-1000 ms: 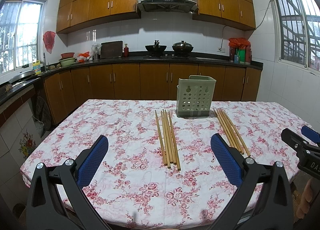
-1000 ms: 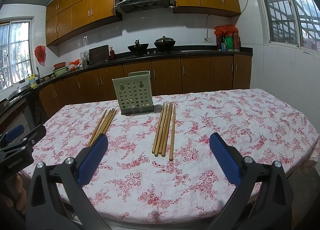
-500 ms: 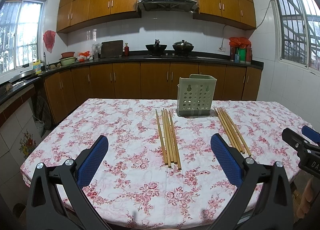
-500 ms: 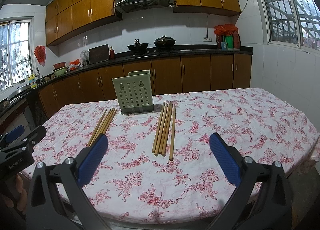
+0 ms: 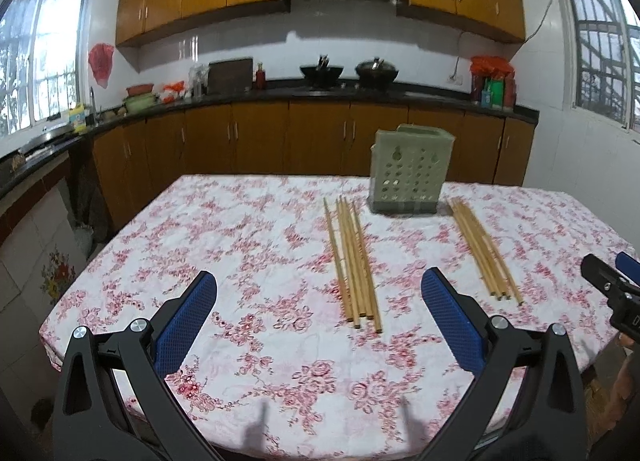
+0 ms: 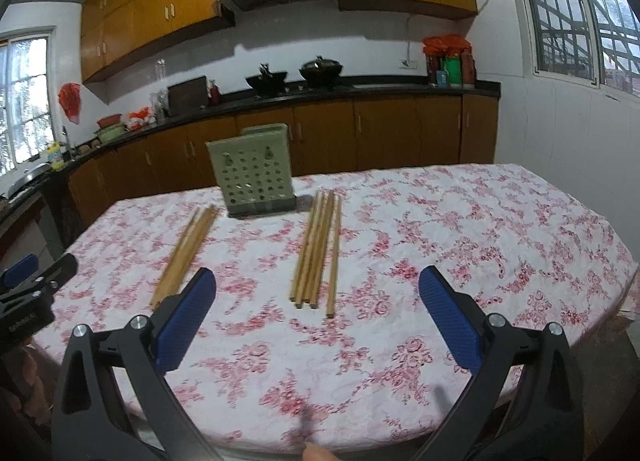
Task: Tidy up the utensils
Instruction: 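Grasp one wooden chopstick with the left gripper while the right gripper grasps another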
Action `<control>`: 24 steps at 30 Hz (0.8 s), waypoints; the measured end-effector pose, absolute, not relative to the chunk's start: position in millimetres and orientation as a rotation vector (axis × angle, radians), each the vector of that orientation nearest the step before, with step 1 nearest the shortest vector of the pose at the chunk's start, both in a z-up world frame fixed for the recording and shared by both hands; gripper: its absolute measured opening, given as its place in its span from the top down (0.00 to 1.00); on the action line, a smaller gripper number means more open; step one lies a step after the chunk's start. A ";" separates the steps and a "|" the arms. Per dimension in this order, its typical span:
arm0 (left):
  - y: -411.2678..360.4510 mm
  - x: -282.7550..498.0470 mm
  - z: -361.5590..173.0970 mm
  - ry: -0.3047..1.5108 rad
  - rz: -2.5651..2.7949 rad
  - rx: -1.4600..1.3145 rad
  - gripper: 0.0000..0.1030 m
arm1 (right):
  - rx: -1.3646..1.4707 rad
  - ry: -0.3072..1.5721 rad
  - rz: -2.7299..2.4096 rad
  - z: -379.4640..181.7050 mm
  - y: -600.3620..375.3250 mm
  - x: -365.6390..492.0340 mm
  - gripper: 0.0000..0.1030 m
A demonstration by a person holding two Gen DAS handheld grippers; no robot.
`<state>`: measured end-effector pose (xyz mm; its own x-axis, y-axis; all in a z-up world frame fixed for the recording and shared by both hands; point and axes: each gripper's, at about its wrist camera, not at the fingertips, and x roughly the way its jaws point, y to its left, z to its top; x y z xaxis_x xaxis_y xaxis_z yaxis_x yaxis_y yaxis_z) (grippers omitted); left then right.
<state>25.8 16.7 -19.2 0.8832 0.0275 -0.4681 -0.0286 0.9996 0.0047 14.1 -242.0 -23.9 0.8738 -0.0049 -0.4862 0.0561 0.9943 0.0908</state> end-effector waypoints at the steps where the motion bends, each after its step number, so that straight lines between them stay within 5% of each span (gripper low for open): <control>1: 20.0 33.0 -21.0 0.510 0.029 -0.008 0.02 | 0.108 0.524 -0.038 -25.9 -243.7 19.6 0.04; 4: 28.4 54.0 -27.5 0.571 0.027 -0.027 0.04 | 0.119 0.581 -0.052 -31.9 -248.9 39.0 0.06; 6: 30.2 67.7 -31.6 0.606 0.027 -0.028 0.16 | 0.127 0.627 -0.052 -38.7 -253.7 55.9 0.13; 10: 32.8 101.0 -47.0 0.706 0.011 -0.027 0.39 | 0.152 0.715 -0.037 -53.0 -258.5 89.1 0.38; 17: 31.3 142.2 -68.7 0.826 -0.028 -0.030 0.63 | 0.183 0.843 -0.012 -79.3 -260.6 142.2 0.73; 24: 26.3 162.9 -84.0 0.892 -0.065 -0.035 0.74 | 0.169 0.924 -0.010 -99.9 -258.0 162.7 0.85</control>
<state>162.9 26.3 -84.0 0.6259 -0.0713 -0.7766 0.0418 0.9974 -0.0578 162.7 -258.0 -99.9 0.6038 0.0637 -0.7946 0.0815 0.9867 0.1410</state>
